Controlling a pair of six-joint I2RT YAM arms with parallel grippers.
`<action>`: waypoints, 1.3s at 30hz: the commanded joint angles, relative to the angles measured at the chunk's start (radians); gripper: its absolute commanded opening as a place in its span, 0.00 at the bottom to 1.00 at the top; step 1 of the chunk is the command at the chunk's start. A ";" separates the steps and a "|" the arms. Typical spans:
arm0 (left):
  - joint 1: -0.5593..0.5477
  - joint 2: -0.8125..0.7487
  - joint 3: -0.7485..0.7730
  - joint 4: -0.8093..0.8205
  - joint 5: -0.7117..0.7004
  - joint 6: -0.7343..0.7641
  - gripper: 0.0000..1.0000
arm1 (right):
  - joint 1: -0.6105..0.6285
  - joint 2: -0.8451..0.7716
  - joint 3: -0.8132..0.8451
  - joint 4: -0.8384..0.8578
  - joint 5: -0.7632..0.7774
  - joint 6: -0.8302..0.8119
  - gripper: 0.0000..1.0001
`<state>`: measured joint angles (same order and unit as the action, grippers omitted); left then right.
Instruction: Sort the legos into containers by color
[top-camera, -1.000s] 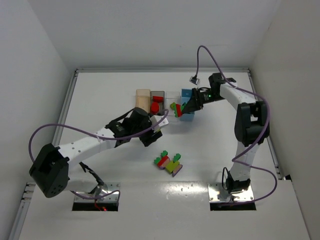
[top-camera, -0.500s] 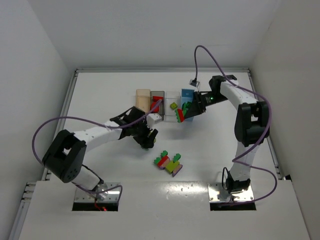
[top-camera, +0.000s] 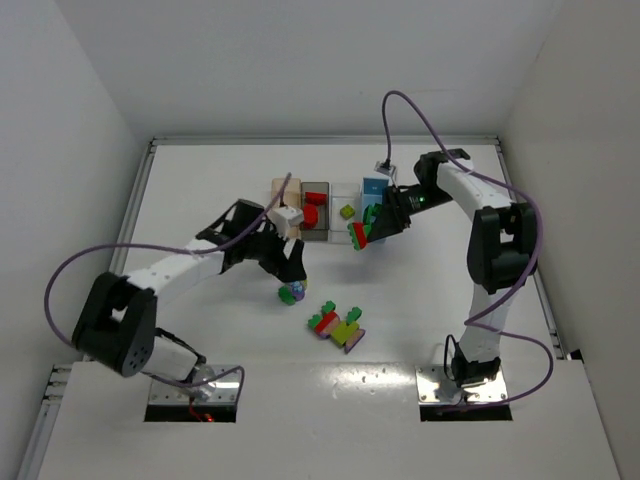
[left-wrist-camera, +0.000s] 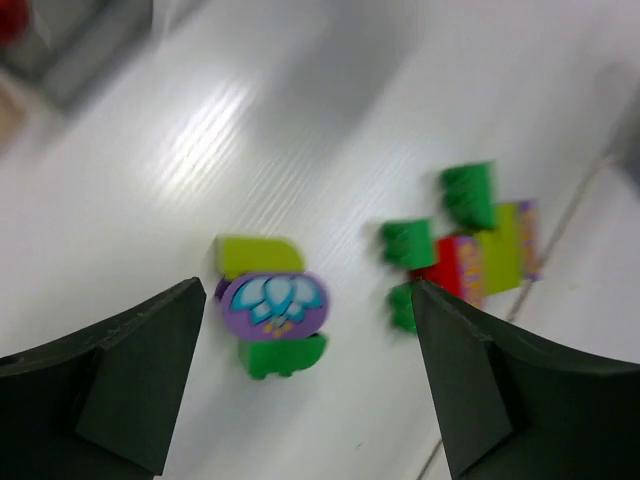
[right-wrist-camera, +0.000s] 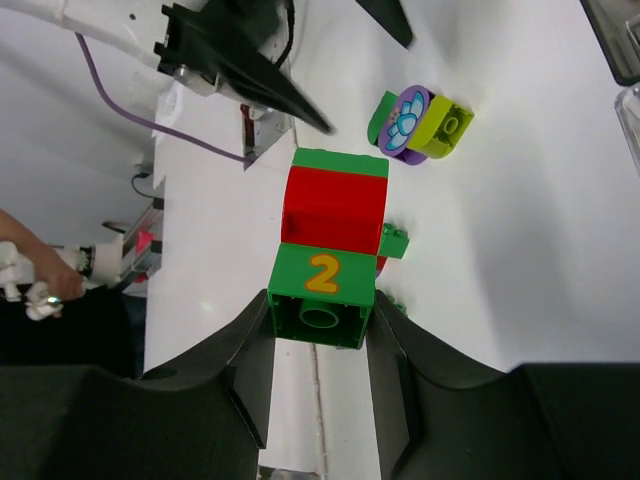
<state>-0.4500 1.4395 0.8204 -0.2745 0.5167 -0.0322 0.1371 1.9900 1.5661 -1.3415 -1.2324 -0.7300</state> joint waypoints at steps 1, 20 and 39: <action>0.031 -0.146 -0.007 0.159 0.332 -0.052 0.91 | 0.018 -0.019 0.043 -0.062 -0.053 -0.114 0.02; 0.040 0.004 0.163 0.350 0.608 -0.236 0.90 | 0.153 -0.002 0.074 -0.062 -0.179 -0.124 0.02; 0.040 0.096 0.237 0.368 0.617 -0.204 0.37 | 0.190 -0.013 0.074 -0.062 -0.179 -0.124 0.02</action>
<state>-0.4168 1.5356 1.0245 0.0479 1.1110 -0.2752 0.3225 2.0083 1.6188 -1.3518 -1.3388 -0.8207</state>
